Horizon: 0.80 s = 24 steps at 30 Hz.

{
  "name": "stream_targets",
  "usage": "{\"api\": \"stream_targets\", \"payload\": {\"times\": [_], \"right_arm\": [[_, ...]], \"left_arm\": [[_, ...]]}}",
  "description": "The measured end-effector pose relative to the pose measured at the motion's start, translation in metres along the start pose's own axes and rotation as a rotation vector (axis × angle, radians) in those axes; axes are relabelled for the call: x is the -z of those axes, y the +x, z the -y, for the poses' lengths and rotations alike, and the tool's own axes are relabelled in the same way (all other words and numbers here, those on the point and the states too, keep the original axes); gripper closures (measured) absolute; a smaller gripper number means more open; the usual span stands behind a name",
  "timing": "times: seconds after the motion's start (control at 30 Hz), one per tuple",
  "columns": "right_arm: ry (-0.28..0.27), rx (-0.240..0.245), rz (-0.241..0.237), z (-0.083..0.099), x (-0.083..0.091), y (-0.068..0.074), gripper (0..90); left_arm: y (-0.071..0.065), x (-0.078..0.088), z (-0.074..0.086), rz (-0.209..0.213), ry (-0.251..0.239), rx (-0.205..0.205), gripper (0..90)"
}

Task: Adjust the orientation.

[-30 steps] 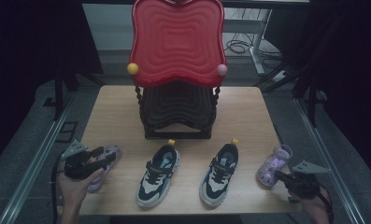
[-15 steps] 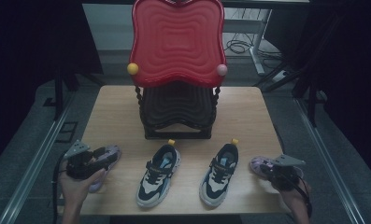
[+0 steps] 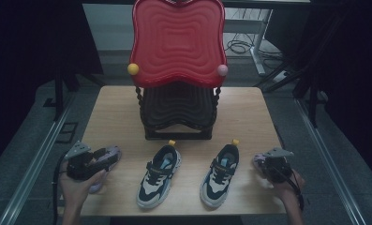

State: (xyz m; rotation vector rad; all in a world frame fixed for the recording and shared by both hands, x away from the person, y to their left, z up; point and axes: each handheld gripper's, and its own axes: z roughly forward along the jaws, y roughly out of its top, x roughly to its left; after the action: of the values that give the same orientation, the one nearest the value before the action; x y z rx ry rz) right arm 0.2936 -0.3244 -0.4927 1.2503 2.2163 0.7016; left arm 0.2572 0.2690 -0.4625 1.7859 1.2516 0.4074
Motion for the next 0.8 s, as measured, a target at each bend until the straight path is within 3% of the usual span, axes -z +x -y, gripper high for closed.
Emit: {"api": "stream_targets", "payload": {"times": [0.13,0.7,0.77,0.8], "right_arm": [[-0.004,-0.047,-0.011,-0.002,-0.005,-0.004,89.9],[-0.024,-0.087,-0.001,-0.005,-0.009,-0.010,89.7],[-0.044,-0.095,-0.011,-0.005,-0.007,-0.010,89.7],[-0.079,-0.109,-0.026,-0.004,-0.001,-0.011,89.7]], "left_arm": [[0.000,0.000,0.000,-0.001,0.002,0.000,38.5],[-0.001,-0.001,0.001,-0.002,0.006,-0.002,38.5],[-0.001,0.000,0.001,-0.001,0.006,-0.002,38.5],[-0.001,0.000,0.001,-0.002,0.005,-0.003,38.5]]}}
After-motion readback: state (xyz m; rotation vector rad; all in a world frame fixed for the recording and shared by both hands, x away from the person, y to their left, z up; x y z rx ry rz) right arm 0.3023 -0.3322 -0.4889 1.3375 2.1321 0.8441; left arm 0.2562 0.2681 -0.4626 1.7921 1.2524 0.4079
